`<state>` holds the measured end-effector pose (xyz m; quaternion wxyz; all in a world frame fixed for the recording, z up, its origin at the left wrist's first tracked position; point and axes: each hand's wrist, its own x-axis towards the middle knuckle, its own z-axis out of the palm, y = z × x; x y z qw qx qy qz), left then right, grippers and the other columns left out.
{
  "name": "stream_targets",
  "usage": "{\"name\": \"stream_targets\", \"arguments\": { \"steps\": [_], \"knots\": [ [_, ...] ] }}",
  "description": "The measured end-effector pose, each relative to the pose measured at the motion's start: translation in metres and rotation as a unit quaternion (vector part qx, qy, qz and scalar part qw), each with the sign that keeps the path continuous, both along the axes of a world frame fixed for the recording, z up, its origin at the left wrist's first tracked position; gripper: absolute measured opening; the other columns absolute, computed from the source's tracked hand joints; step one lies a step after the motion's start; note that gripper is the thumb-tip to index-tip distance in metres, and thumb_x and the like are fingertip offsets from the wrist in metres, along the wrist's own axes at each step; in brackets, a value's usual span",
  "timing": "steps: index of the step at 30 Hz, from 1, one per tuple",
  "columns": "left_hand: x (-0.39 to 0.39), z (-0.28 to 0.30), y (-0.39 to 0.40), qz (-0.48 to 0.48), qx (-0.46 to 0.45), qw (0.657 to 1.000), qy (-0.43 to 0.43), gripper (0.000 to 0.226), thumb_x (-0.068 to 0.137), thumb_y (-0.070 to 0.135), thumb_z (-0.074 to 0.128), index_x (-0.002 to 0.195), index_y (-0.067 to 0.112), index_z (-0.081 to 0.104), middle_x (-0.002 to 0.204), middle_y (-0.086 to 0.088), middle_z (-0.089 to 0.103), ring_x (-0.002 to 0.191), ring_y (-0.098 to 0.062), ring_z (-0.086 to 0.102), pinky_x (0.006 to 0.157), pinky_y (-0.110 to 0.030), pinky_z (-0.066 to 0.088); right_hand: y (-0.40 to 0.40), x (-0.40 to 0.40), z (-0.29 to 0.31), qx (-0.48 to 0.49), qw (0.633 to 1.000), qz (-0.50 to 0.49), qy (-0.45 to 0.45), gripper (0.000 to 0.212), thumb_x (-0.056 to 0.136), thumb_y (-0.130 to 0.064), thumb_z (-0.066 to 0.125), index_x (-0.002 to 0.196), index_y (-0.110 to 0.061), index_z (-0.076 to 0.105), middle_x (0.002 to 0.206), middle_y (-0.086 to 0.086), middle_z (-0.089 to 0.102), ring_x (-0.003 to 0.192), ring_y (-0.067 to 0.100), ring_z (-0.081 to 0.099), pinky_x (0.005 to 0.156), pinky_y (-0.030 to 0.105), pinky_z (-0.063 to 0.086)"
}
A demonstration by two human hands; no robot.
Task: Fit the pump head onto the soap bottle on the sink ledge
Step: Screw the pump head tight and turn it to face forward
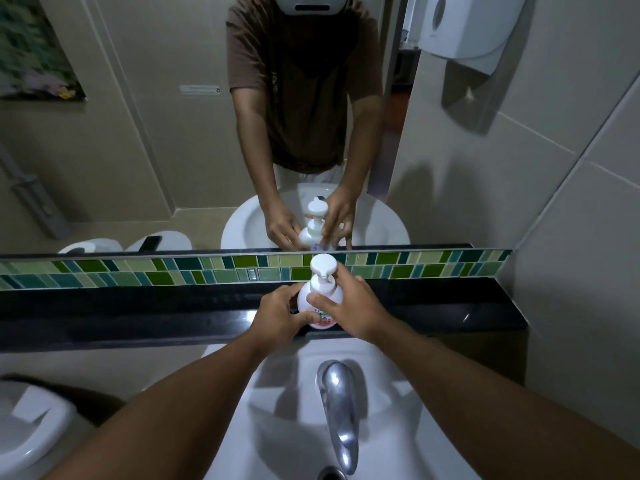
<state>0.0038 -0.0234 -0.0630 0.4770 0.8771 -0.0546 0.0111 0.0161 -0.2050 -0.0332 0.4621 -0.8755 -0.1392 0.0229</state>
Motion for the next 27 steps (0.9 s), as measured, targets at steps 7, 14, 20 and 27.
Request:
{"name": "stream_targets", "arguments": {
  "steps": [7,14,20,27],
  "knots": [
    [0.0,0.001,0.0,0.001,0.002,1.0,0.007,0.067,0.068,0.024,0.095,0.129,0.017,0.07,0.116,-0.004,0.074,0.102,-0.016,0.072,0.096,-0.034,0.057,-0.015,0.001,0.013,0.03,0.998,0.048,0.023,0.068,0.089,-0.042,0.075,0.15,-0.033,0.044,0.135,-0.007,0.065,0.118,0.008,0.063,0.102,0.042,0.052],
    [0.0,0.002,0.001,-0.004,-0.005,1.0,0.013,0.068,0.068,0.022,0.095,0.131,0.019,0.069,0.118,-0.005,0.074,0.103,-0.016,0.072,0.095,-0.028,0.055,-0.022,0.01,0.04,-0.019,0.985,0.103,-0.137,0.063,0.092,-0.034,0.074,0.149,-0.03,0.048,0.154,-0.008,0.046,0.14,-0.002,0.042,0.117,0.032,0.036],
    [-0.001,0.004,0.0,-0.002,0.005,1.0,0.01,0.065,0.068,0.022,0.094,0.129,0.022,0.071,0.114,-0.005,0.073,0.099,-0.016,0.072,0.093,-0.027,0.056,-0.006,-0.002,0.031,-0.013,0.98,0.044,-0.196,0.051,0.09,-0.019,0.077,0.137,-0.005,0.06,0.146,0.01,0.057,0.131,0.017,0.057,0.113,0.025,0.039],
    [-0.001,0.002,0.001,0.015,0.018,1.0,0.021,0.056,0.066,0.023,0.095,0.117,0.018,0.074,0.1,-0.006,0.074,0.079,0.003,0.064,0.07,-0.003,0.042,0.019,-0.012,0.025,0.003,0.978,-0.054,-0.201,0.073,0.077,-0.027,0.09,0.138,-0.006,0.058,0.15,0.012,0.052,0.129,0.023,0.057,0.108,0.029,0.042]
  ]
}}
